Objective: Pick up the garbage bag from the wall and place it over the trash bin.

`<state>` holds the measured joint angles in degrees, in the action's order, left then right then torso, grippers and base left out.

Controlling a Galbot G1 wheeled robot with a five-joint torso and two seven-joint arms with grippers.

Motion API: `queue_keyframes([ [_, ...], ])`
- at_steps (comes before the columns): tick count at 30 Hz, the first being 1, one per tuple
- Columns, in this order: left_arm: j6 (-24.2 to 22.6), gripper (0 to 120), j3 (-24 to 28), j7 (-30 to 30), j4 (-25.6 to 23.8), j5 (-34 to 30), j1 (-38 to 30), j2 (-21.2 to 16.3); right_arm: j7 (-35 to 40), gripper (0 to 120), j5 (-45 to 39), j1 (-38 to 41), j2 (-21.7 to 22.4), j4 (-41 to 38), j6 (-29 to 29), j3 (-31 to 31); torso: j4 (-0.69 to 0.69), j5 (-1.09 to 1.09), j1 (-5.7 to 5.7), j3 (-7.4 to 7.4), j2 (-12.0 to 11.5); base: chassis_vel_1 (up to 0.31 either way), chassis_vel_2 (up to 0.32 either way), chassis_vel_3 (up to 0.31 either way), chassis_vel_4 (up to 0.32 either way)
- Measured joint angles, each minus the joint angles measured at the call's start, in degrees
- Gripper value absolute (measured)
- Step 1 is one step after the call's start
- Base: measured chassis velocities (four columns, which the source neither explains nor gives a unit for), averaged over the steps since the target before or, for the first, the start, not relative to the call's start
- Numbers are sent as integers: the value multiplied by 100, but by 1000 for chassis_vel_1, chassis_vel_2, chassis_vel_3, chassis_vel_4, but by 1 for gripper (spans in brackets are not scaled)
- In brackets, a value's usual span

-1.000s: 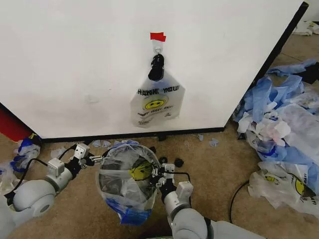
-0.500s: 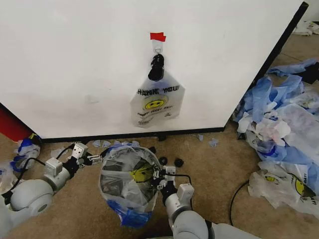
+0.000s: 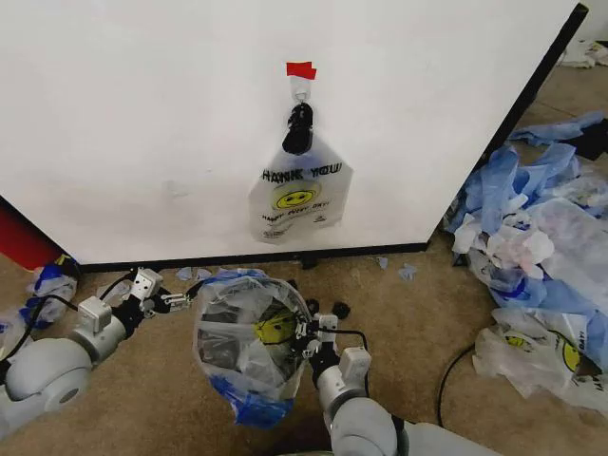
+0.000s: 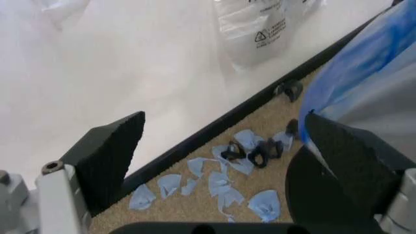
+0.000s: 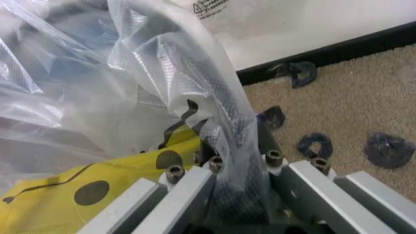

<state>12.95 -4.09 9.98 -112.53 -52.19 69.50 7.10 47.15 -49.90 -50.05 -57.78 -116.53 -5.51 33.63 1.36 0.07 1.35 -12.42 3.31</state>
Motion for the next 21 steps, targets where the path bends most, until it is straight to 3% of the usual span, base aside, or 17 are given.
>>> queue_keyframes([
  [13,-7,97,-74,58,-153,-7,82,-78,-1,0,-6,-64,-49,23,-6,-147,0,0,0,0,0,0,0,0,0],
  [21,-105,96,-87,288,-329,51,-347,197,-15,0,-33,-207,-144,97,-73,-639,0,-1,0,0,0,0,0,0,0],
])
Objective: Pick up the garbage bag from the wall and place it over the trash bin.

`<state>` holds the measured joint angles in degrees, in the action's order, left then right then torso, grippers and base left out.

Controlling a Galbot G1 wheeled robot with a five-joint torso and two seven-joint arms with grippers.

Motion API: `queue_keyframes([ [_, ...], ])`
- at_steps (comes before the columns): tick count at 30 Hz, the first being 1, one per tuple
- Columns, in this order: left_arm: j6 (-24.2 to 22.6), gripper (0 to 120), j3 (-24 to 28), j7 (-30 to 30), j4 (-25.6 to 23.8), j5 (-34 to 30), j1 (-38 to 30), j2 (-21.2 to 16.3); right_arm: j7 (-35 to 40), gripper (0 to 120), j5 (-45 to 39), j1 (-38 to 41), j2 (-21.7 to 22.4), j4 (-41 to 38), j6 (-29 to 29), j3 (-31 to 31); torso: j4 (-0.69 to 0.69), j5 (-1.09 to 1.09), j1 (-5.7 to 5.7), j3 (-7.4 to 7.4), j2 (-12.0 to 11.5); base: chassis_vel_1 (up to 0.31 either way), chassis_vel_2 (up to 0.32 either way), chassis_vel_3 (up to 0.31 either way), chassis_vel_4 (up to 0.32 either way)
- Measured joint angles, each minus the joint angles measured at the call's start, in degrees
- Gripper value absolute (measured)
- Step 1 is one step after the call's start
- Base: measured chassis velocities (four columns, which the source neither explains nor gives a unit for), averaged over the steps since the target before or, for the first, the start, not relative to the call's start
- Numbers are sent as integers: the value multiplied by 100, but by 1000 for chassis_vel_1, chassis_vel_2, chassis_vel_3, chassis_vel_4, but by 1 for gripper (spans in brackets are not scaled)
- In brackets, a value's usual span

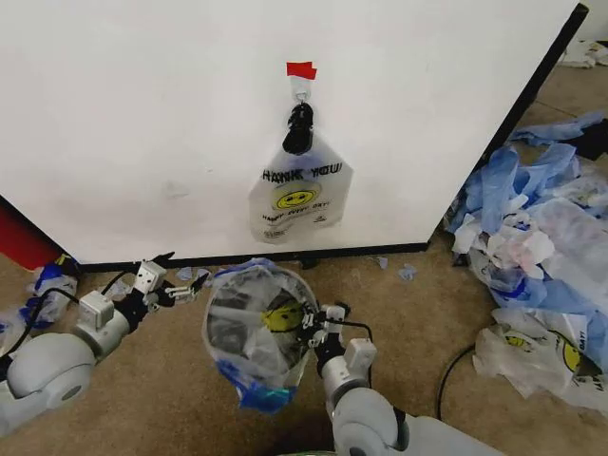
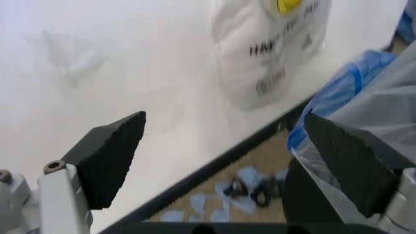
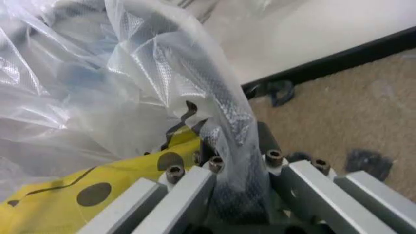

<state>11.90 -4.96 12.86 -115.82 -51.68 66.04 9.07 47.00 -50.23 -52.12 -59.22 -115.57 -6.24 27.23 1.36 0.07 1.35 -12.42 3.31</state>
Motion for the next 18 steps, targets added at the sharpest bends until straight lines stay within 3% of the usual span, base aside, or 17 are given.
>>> queue_keyframes([
  [8,-227,95,12,456,-545,-465,51,73,-41,0,-39,-136,-160,76,-76,-410,-1,0,0,0,0,0,0,0,0],
  [14,-466,94,-21,1070,-1533,-1100,654,112,-123,0,-22,-255,-296,214,-173,-728,-1,0,0,0,0,0,0,0,0],
  [18,-527,93,-32,1221,-1821,-1259,818,92,-144,0,11,-292,-304,267,-211,-825,0,0,0,0,0,0,0,0,0],
])
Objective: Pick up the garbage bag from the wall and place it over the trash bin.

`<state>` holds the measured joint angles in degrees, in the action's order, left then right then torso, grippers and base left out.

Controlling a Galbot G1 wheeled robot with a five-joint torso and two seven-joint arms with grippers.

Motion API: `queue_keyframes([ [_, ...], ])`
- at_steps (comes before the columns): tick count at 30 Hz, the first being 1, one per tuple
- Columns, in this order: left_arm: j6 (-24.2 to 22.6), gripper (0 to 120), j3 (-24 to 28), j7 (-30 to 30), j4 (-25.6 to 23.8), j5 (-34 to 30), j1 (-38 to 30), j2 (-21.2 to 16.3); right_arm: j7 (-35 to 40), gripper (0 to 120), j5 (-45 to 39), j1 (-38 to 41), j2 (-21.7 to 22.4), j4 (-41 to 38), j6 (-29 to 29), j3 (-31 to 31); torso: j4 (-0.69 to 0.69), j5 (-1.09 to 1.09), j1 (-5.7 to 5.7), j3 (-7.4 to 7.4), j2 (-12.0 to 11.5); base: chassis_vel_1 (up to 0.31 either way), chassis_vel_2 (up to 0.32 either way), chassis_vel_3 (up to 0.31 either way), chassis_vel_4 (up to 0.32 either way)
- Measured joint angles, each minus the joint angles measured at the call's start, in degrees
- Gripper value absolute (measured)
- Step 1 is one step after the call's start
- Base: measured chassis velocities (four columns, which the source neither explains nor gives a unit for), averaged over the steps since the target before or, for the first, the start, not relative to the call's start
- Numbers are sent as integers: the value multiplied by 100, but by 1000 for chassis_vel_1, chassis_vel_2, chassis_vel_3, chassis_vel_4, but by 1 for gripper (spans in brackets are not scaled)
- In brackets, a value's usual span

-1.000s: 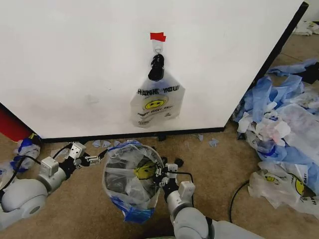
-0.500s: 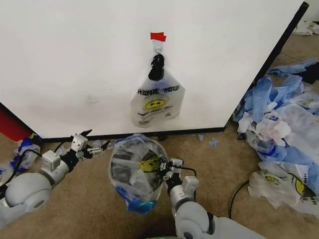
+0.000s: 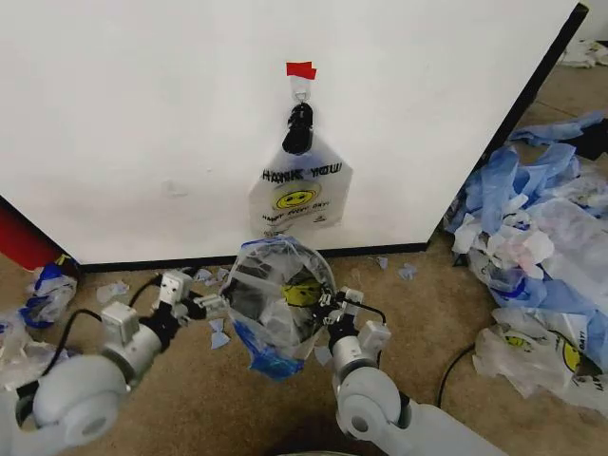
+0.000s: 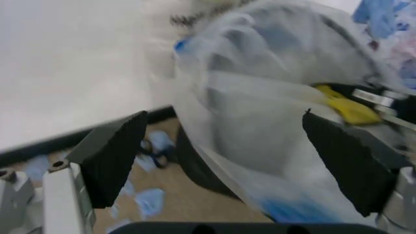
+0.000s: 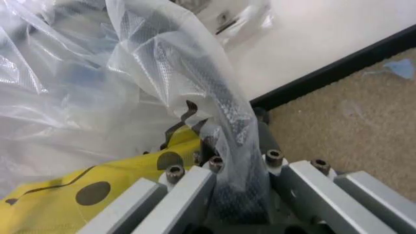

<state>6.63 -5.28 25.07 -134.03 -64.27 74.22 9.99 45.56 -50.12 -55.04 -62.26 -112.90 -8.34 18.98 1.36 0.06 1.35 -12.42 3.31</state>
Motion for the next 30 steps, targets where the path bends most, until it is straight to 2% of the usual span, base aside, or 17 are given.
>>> queue_keyframes([
  [7,-116,92,-1,231,-443,-410,347,-175,-10,0,8,23,-2,48,-32,-133,-1,-1,0,0,0,0,0,0,0],
  [11,-210,88,20,403,-660,-1254,331,-166,-10,0,-21,88,0,52,-35,-183,0,1,0,0,0,0,0,0,0],
  [12,-210,88,20,403,-660,-1254,331,-166,-10,0,-21,88,0,52,-35,-183,0,1,0,0,0,0,0,0,0],
  [16,-236,86,48,411,-830,-2143,161,19,-7,0,-56,152,-15,55,-35,-206,0,1,0,0,0,0,0,0,0],
  [18,-211,86,69,355,-860,-2386,144,111,5,0,-74,177,-36,56,-35,-211,0,0,0,0,0,0,0,0,0],
  [24,-127,84,112,240,-912,-2861,209,364,54,0,-103,214,-92,22,-35,-218,0,1,0,0,0,0,0,0,0],
  [30,-72,80,160,98,-705,-2696,406,498,128,0,-126,187,-146,-108,-16,-218,0,0,0,0,0,0,0,0,0],
])
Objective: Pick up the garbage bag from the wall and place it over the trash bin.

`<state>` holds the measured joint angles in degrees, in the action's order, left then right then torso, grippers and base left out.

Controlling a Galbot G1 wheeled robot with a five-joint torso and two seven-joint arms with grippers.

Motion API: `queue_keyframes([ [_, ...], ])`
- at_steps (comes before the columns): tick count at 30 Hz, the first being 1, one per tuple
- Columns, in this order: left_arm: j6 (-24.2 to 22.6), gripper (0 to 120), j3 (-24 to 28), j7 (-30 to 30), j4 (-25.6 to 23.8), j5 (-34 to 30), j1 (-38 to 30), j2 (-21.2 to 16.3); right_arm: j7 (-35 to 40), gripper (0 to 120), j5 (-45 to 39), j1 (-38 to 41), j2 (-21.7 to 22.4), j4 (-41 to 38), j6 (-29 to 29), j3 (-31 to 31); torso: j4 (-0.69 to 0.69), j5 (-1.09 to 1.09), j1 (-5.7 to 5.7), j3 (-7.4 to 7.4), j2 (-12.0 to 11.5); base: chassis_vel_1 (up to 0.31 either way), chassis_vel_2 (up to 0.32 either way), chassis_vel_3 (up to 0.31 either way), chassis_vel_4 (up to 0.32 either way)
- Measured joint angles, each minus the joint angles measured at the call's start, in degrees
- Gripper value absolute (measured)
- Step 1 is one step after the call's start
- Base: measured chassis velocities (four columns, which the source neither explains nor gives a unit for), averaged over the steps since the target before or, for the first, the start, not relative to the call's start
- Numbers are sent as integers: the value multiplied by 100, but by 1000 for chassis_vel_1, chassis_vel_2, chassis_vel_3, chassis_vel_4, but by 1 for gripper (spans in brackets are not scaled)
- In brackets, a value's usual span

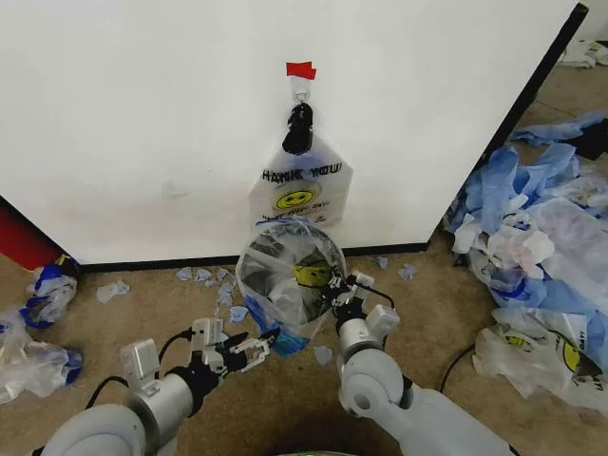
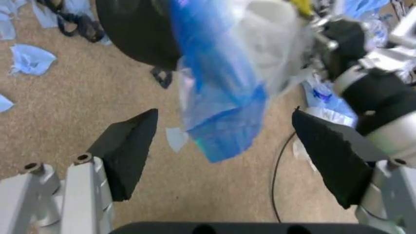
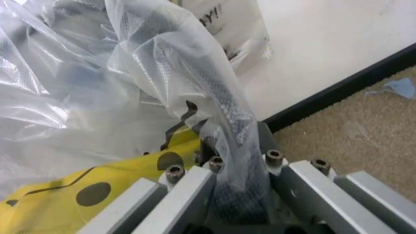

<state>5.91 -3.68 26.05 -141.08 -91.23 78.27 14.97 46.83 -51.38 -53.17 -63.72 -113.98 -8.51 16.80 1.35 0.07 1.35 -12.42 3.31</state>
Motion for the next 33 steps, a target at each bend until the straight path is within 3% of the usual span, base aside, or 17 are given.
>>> queue_keyframes([
  [14,52,74,80,-64,241,225,-35,242,39,0,8,-33,-12,-95,47,52,0,0,0,0,0,0,0,0,0],
  [26,53,39,147,-67,275,302,-42,407,52,0,36,-33,2,-88,75,53,0,0,0,0,0,0,0,0,0],
  [33,105,8,154,-132,373,468,44,522,79,0,30,-21,-40,-90,77,36,0,0,0,0,0,0,0,0,0],
])
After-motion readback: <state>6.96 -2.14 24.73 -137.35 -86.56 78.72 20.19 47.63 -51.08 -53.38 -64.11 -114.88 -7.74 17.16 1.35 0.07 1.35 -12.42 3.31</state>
